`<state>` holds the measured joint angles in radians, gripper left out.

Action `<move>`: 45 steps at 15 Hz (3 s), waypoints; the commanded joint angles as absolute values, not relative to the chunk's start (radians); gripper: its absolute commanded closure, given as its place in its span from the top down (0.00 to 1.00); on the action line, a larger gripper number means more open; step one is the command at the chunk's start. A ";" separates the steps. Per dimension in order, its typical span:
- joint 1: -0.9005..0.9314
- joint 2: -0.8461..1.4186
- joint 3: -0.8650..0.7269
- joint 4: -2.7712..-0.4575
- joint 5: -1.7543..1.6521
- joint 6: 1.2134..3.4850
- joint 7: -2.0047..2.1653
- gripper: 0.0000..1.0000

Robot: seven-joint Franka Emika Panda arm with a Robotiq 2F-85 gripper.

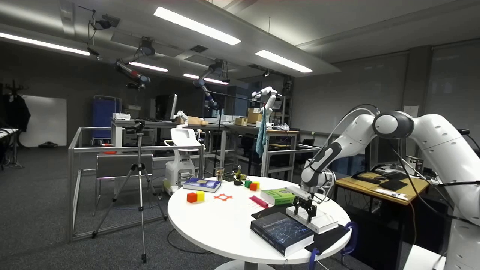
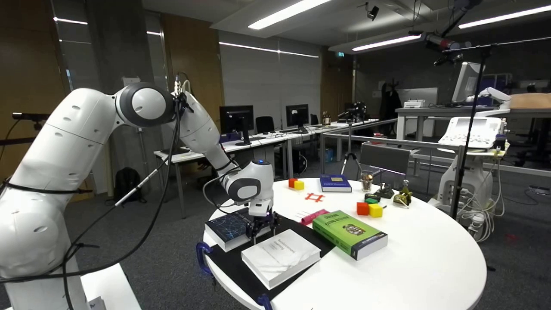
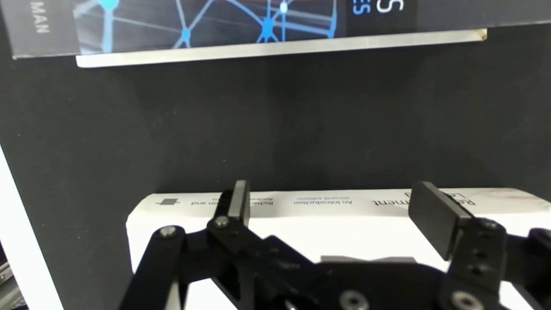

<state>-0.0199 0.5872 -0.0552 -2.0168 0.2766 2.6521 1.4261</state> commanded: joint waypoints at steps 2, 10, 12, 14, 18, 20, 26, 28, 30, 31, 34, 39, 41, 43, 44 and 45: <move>-0.056 0.548 -0.062 -2.028 0.296 2.584 1.342 1.00; -0.080 0.533 -0.097 -2.027 0.293 2.538 1.248 1.00; -0.091 0.530 -0.110 -2.022 0.294 2.535 1.232 1.00; -0.102 0.529 -0.121 -2.022 0.290 2.534 1.209 1.00; -0.101 0.524 -0.131 -2.022 0.291 2.532 1.192 1.00; -0.089 0.519 -0.129 -2.023 0.287 2.530 1.194 1.00; -0.036 0.519 -0.107 -2.020 0.286 2.540 1.216 1.00; -0.014 0.526 -0.104 -2.014 0.284 2.542 1.230 1.00; 0.002 0.535 -0.102 -2.009 0.286 2.544 1.242 1.00; 0.012 0.542 -0.104 -2.006 0.282 2.549 1.251 1.00; 0.029 0.564 -0.110 -2.000 0.287 2.573 1.296 1.00; 0.024 0.594 -0.109 -1.994 0.288 2.597 1.341 1.00; 0.019 0.606 -0.112 -1.992 0.286 2.595 1.340 1.00; 0.011 0.617 -0.113 -1.990 0.290 2.591 1.334 1.00; 0.006 0.620 -0.114 -1.991 0.292 2.589 1.330 1.00; 0.001 0.623 -0.115 -1.990 0.295 2.587 1.327 1.00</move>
<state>0.0209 0.6088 -0.1158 -2.0096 0.2780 2.5883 1.3324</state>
